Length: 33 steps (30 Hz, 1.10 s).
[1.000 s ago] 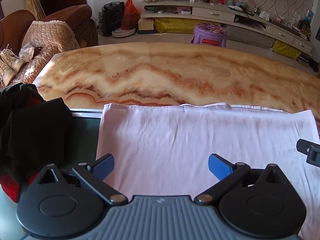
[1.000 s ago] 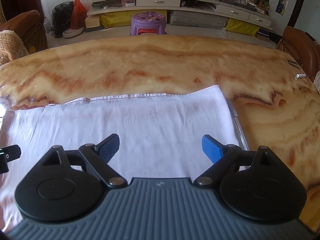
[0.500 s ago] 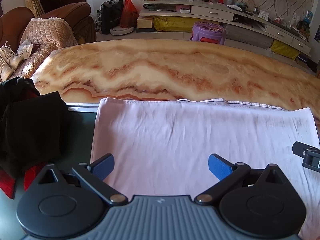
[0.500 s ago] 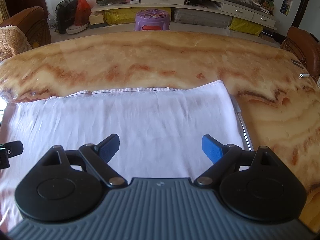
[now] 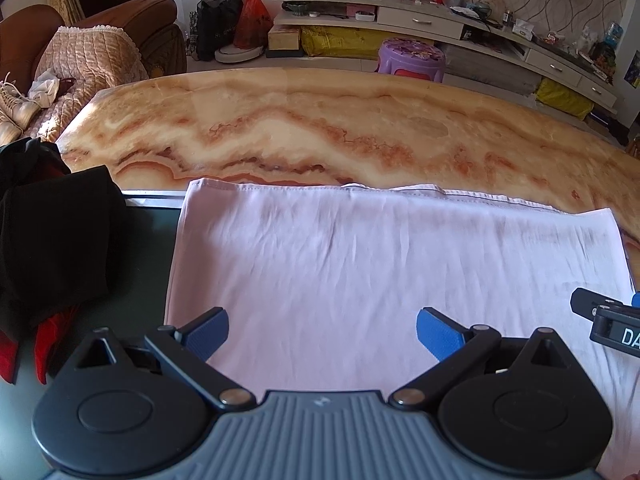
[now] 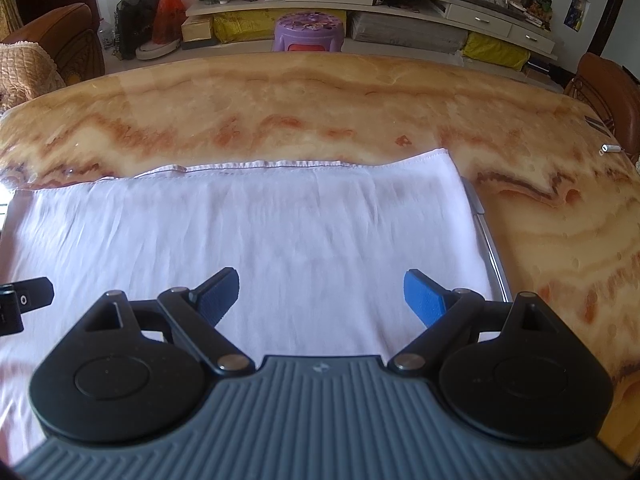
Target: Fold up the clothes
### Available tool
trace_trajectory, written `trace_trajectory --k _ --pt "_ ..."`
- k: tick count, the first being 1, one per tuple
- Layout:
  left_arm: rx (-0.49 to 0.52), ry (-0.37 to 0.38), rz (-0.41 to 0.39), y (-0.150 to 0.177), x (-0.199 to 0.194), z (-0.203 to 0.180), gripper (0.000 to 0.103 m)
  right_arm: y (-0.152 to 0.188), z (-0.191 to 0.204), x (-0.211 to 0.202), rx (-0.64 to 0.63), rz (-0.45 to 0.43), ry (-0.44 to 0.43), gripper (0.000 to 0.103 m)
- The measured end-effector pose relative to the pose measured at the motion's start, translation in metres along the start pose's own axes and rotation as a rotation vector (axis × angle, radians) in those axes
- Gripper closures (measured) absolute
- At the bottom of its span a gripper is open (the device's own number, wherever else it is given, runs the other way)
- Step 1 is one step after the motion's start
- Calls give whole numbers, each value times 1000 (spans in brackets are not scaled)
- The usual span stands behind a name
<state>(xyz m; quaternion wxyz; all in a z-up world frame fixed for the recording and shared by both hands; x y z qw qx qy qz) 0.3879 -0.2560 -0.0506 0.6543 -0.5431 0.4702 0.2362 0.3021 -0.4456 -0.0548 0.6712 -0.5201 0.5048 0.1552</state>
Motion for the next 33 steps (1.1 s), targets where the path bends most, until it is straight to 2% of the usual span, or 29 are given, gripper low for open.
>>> trace_trajectory --k 7,19,33 --pt "-3 9 5 6 -2 -3 0 7 -1 -2 -5 2 -2 6" --pt "-35 40 47 37 -1 -2 0 28 -6 -10 -26 8 -9 6" --pt "-19 55 32 53 -16 -12 0 47 -16 -19 19 28 -30 6"
Point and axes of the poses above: each gripper's, at about its wrist camera, not at the fingertips, and x roughly the way its jaws point, z to its left, y to its underside, the point moved 9 cm from there along x, roughly the way its jaws point, and after that the axes turned 1 degree about -x, right-handed, at the moved point
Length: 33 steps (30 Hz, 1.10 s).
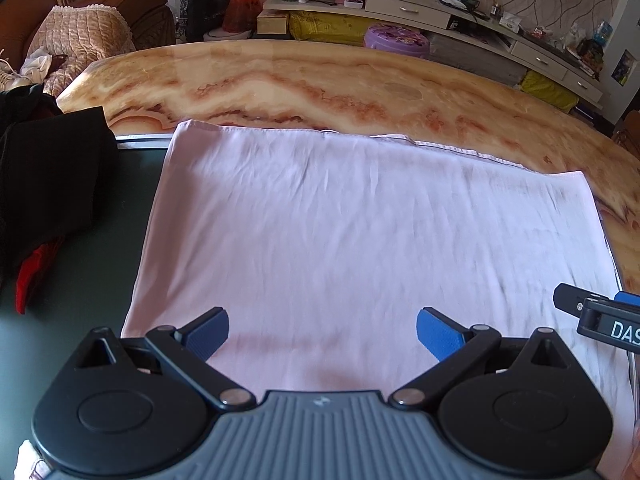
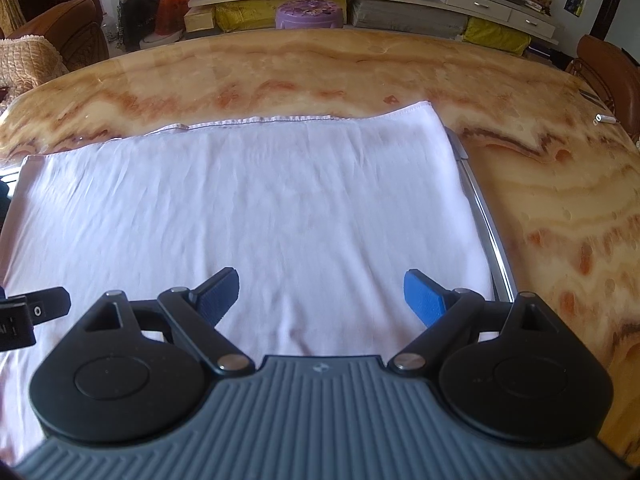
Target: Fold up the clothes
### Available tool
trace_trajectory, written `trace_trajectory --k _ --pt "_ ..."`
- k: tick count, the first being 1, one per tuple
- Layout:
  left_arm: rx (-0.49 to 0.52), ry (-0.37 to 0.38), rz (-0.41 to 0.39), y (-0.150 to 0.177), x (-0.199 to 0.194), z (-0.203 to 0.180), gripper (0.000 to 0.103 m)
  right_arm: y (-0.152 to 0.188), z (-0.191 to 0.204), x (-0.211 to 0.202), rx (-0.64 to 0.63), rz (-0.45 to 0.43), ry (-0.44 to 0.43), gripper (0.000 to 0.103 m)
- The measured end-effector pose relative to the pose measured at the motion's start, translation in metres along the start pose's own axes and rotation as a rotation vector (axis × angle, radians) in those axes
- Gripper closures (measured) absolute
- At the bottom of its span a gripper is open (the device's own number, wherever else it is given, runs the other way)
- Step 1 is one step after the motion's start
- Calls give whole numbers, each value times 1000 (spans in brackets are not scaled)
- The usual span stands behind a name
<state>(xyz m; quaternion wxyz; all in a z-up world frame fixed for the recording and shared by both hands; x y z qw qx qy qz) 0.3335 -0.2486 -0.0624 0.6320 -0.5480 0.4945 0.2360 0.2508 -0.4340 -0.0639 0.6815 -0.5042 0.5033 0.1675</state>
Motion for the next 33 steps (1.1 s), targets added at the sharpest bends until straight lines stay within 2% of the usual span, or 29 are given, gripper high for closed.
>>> trace_trajectory --k 21,33 --pt "8 0 -12 28 -32 1 0 26 6 -37 -37 -17 -11 6" --pt "1 -5 -19 55 -56 6 0 58 -1 -60 -34 4 -26 6"
Point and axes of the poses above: each gripper's, at about its wrist camera, not at the fingertips, and x roughly the way its jaws point, z to its left, y to its underside, the point moved 9 cm from there along x, roughly the way its jaws point, and after that the axes turned 1 degree about -x, right-handed, at the moved point
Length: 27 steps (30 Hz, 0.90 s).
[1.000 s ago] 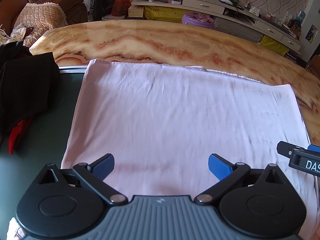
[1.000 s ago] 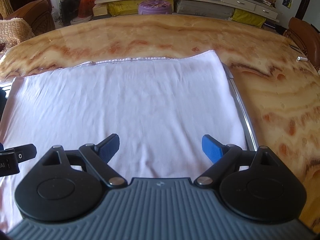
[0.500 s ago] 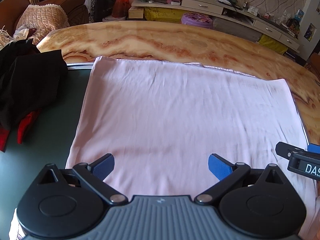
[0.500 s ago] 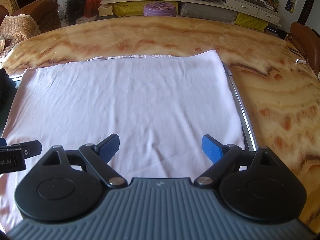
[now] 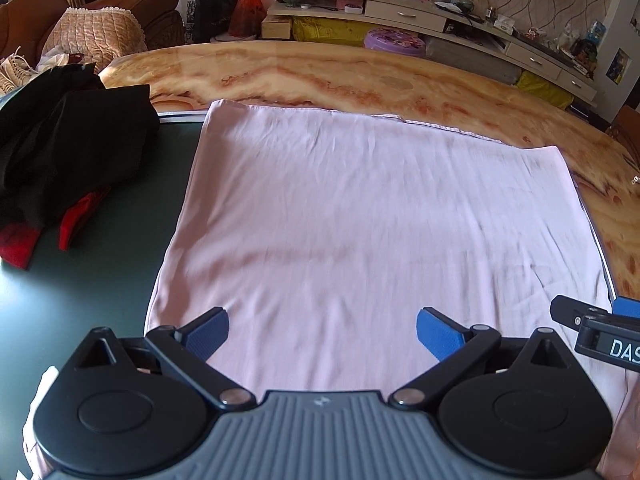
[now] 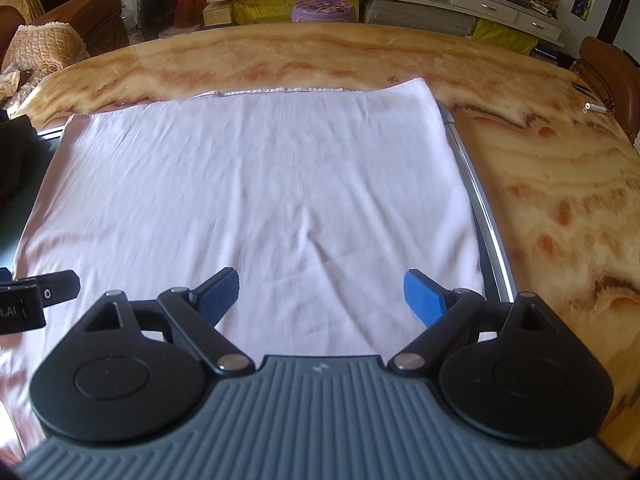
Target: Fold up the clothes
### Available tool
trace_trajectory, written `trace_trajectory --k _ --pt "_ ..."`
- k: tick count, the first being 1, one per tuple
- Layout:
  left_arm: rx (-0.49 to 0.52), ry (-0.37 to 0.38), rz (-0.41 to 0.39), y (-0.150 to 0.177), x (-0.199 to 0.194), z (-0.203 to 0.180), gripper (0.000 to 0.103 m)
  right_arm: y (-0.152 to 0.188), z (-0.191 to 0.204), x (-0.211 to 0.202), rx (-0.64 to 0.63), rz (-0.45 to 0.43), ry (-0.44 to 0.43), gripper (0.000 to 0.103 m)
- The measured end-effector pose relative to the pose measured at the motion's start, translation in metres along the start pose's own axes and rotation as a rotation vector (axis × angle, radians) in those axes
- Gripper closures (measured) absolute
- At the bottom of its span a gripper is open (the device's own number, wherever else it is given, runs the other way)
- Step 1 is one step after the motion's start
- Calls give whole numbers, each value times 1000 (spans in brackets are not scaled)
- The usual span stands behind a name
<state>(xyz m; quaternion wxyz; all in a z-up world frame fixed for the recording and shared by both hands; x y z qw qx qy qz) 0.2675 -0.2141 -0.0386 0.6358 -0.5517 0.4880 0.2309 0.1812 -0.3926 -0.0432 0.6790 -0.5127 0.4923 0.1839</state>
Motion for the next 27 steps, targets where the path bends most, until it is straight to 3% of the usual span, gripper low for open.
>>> trace_trajectory --k 15,22,27 --pt "-25 -3 27 43 -21 14 0 49 -1 -30 41 20 -68 6" --pt "-22 -25 30 62 -29 22 0 63 -3 -45 24 2 -46 6" --pt "-28 2 40 75 -39 21 0 78 -1 -50 20 17 -47 6"
Point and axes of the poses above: each gripper's, at about its wrist camera, not at the fingertips, and x roughly the way its jaws point, z to its left, y to its underside, the point moved 9 cm from there along x, roughly the way its jaws point, and after that the axes turned 1 degree about -x, right-handed, at the moved point
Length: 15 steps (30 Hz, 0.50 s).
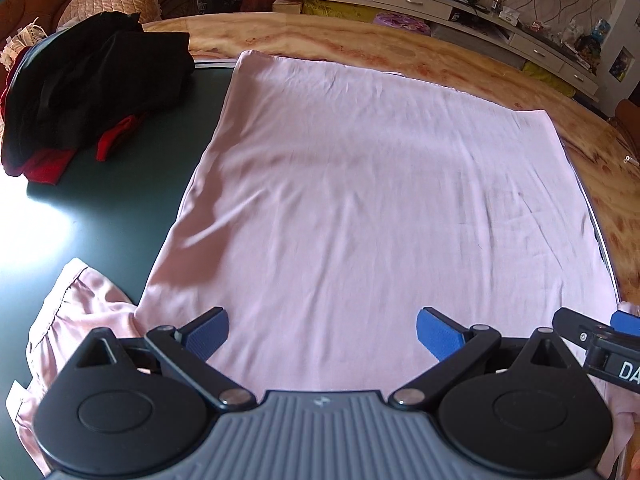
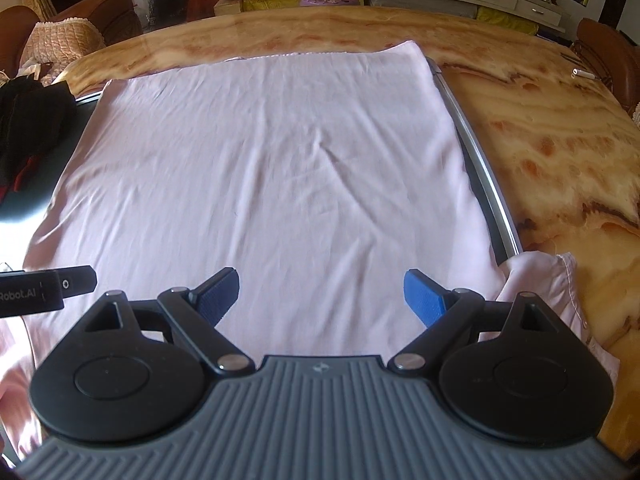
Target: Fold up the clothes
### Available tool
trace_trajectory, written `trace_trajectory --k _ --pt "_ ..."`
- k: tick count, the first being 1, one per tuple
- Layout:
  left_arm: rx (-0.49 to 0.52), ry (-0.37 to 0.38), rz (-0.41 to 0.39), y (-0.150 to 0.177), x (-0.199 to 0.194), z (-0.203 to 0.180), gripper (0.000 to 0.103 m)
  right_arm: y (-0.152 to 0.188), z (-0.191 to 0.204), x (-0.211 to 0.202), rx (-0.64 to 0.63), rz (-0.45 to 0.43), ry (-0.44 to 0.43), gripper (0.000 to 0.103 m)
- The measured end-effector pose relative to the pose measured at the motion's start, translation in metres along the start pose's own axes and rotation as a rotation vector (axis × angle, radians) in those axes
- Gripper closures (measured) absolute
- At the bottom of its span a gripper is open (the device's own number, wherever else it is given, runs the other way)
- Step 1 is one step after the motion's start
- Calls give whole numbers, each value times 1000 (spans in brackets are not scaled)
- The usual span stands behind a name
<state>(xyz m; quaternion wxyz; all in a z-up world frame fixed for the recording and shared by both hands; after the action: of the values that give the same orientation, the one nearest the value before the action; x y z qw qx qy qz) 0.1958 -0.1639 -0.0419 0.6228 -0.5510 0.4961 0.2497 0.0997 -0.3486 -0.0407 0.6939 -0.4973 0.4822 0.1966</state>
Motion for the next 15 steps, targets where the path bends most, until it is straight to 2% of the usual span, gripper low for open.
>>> trace_trajectory --k 10,15 --pt "14 -23 -7 19 -16 4 0 22 -1 -16 13 1 12 6" --pt "38 -32 -22 28 -27 3 0 36 -6 -22 63 6 11 6"
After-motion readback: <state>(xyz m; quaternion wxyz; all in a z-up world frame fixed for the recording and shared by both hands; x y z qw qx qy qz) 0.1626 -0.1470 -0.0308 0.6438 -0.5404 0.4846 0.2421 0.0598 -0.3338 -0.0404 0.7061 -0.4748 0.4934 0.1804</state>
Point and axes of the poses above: each gripper's, at about its wrist camera, not at the fingertips, and x roughly the way its jaws point, z to its left, y to its underside, the point moved 9 cm from there along x, roughly the way its jaws point, and after that the axes turned 1 degree about -x, right-handed, at the moved point
